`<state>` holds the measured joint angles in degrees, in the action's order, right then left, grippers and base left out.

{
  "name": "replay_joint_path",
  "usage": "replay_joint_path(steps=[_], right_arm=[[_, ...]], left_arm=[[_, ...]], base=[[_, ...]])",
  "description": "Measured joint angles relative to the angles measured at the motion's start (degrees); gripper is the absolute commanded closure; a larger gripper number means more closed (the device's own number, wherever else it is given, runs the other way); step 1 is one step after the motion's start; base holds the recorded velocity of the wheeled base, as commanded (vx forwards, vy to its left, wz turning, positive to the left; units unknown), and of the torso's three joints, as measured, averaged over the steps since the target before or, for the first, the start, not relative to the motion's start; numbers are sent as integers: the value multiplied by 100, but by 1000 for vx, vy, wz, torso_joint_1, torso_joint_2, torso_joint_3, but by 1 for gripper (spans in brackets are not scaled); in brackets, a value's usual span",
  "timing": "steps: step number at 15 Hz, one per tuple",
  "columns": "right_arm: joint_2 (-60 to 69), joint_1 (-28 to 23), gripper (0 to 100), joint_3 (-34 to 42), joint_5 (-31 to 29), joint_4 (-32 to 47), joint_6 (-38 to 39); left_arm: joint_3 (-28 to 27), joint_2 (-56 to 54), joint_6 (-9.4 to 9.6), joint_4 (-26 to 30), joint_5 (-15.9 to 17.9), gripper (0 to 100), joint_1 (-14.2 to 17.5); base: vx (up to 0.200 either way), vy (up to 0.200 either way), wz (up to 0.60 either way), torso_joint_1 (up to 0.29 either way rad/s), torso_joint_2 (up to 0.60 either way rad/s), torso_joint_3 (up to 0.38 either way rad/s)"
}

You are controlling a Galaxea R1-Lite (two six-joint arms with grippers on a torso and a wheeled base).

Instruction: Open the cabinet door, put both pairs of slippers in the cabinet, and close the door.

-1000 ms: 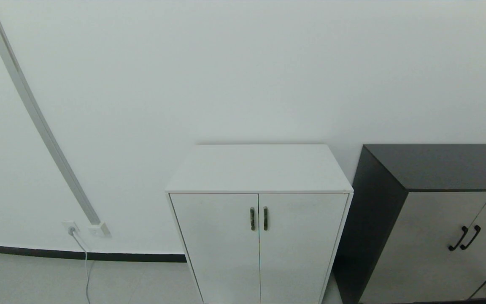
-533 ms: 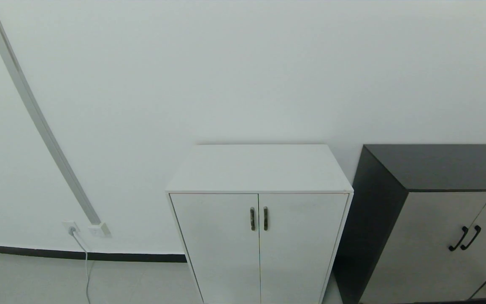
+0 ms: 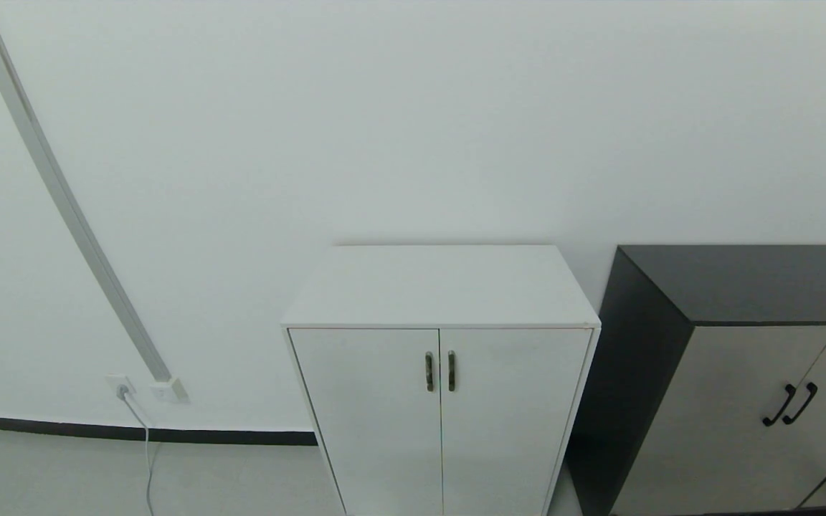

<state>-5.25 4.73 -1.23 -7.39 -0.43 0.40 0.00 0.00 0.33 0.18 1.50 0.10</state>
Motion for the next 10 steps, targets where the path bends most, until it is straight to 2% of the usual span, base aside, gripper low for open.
replay_joint_path(steps=[3, 4, 6, 8, 10], right_arm=[[16, 0, 100, 29, -901, -105, -72], [18, 0, 100, 38, -933, -110, -27], [18, 0, 100, 44, -528, -112, 187], [18, 0, 100, 83, 428, -1, 304], [18, -35, 100, 93, 540, 61, -13]], left_arm=[[0, 0, 0, 0, -2, 100, -2], [0, 0, 2, 0, -2, 100, -5], [0, 0, 2, 0, 2, 100, -5], [0, 0, 0, 0, 0, 100, -2], [0, 0, 0, 0, -2, 100, -2]], base=[[0, 0, 0, 0, 0, 0], [0, 0, 0, 0, 0, 0], [0, 0, 0, 0, 0, 0], [0, 0, 0, 0, 0, 0], [0, 0, 0, 0, 0, 0]])
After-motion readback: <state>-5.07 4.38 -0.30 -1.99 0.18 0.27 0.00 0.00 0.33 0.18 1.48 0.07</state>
